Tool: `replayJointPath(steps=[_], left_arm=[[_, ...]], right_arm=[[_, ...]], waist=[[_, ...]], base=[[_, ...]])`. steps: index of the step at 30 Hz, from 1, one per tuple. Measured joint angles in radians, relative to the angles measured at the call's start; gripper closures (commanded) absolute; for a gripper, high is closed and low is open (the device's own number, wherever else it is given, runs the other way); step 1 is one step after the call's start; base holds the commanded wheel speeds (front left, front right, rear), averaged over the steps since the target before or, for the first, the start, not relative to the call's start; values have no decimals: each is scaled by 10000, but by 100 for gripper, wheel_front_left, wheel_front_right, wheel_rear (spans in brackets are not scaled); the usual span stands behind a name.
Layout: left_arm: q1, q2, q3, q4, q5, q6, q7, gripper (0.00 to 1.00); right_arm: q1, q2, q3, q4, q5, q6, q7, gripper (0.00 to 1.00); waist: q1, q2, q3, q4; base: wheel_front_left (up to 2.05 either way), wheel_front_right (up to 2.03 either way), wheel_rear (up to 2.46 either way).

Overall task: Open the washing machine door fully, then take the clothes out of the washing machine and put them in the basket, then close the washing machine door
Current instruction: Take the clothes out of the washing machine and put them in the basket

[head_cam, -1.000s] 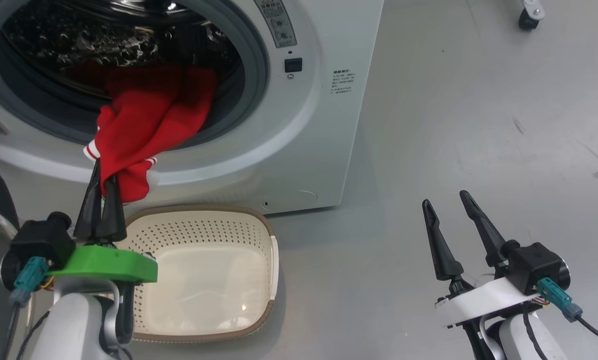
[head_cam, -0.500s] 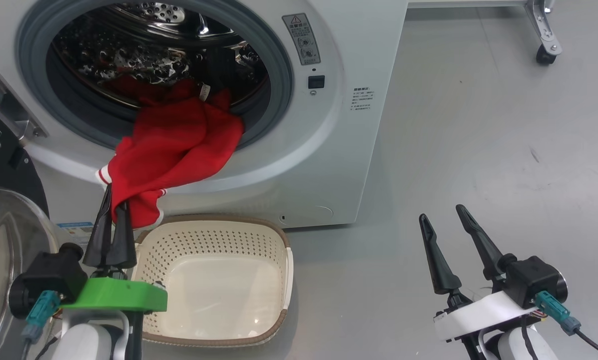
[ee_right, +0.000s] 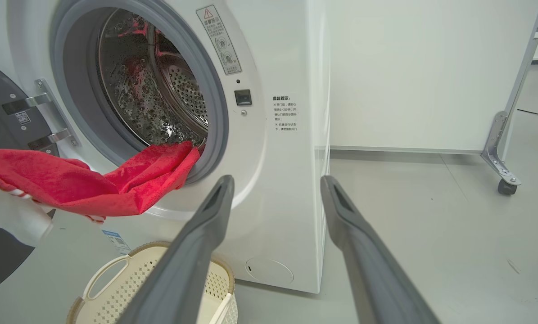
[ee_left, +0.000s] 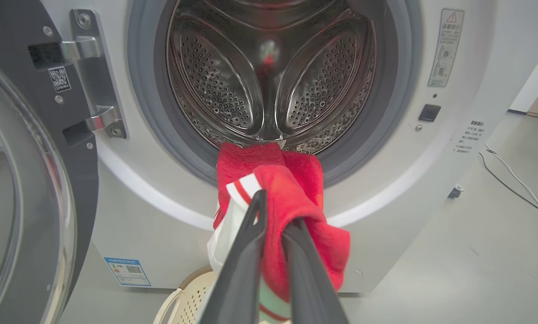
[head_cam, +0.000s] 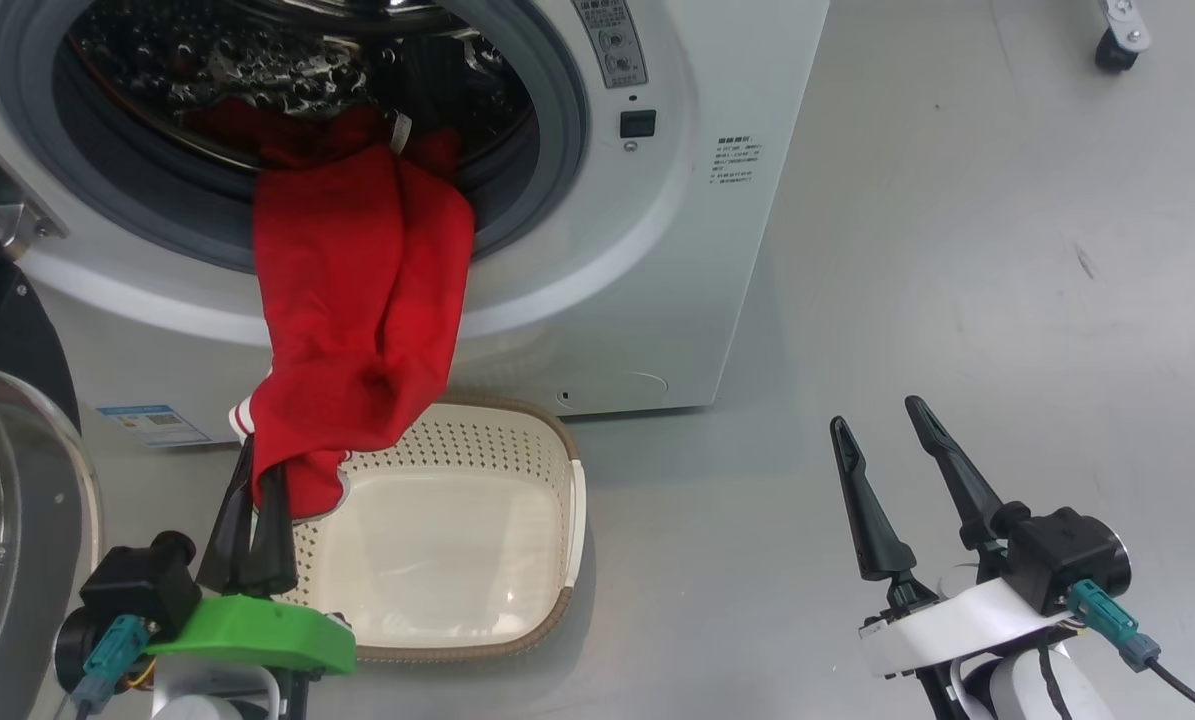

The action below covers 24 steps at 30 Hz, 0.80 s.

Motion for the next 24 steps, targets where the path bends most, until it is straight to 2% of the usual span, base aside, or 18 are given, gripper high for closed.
replayJointPath(steps=[12, 24], left_arm=[[-221, -92, -102, 1174, -282, -15, 192, 100], [-2421, -121, 96, 3028, -462, -121, 489, 100]], right_arm=[[-602, -8, 79, -472, -142, 36, 0, 0], [-1559, -13, 150, -876, -201, 75, 0, 0]], waist=[[0, 0, 1269, -177], [0, 0, 2863, -476]], base=[[0, 0, 0], [0, 0, 0]])
